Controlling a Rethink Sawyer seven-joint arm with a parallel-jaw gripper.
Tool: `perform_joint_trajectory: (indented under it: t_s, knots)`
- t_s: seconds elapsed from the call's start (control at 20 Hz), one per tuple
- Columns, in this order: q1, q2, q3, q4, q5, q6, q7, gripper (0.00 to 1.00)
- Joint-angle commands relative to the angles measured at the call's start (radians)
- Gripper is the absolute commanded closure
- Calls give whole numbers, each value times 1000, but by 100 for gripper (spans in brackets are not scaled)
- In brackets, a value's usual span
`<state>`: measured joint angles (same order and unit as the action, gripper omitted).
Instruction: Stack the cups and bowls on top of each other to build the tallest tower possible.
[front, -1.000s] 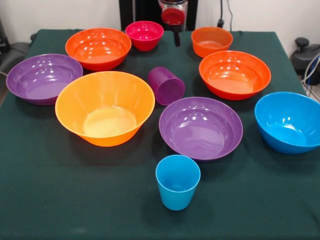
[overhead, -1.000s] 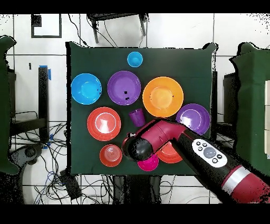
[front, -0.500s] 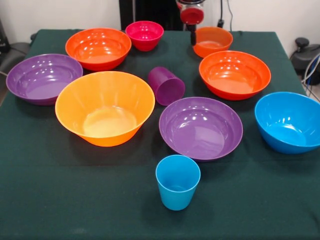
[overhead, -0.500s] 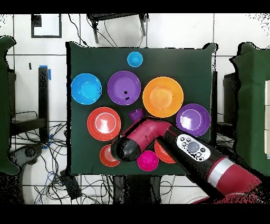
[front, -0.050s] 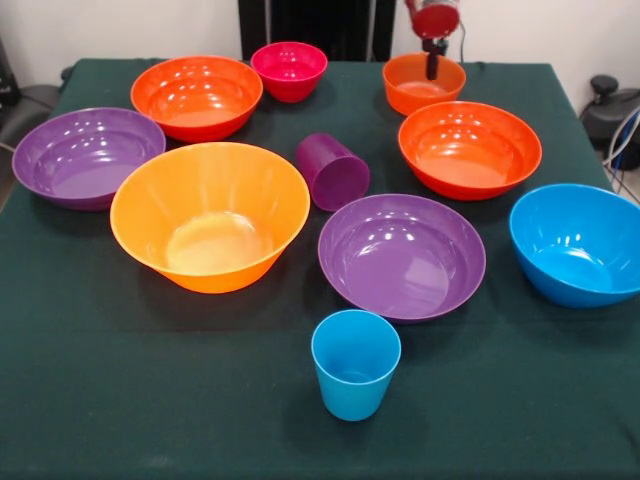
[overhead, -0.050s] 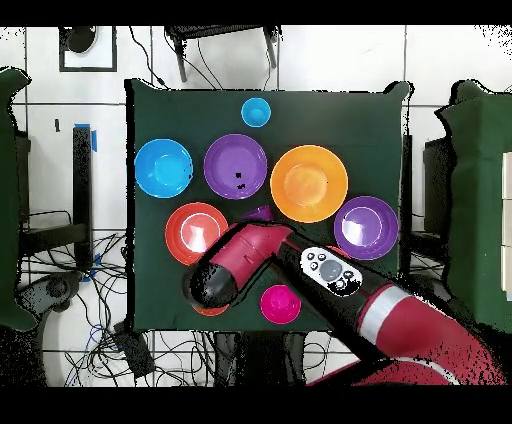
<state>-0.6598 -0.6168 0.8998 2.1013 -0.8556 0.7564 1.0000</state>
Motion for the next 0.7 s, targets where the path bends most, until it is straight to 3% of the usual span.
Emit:
perform_joint_trajectory:
  t_s: [0.05,0.35,0.7]
  knots:
    - [55,-37,20,-9,56,65,-20,0]
    - [28,-42,23,-59,99,97,-98,0]
    - [-115,-43,16,-76,93,114,-203,0]
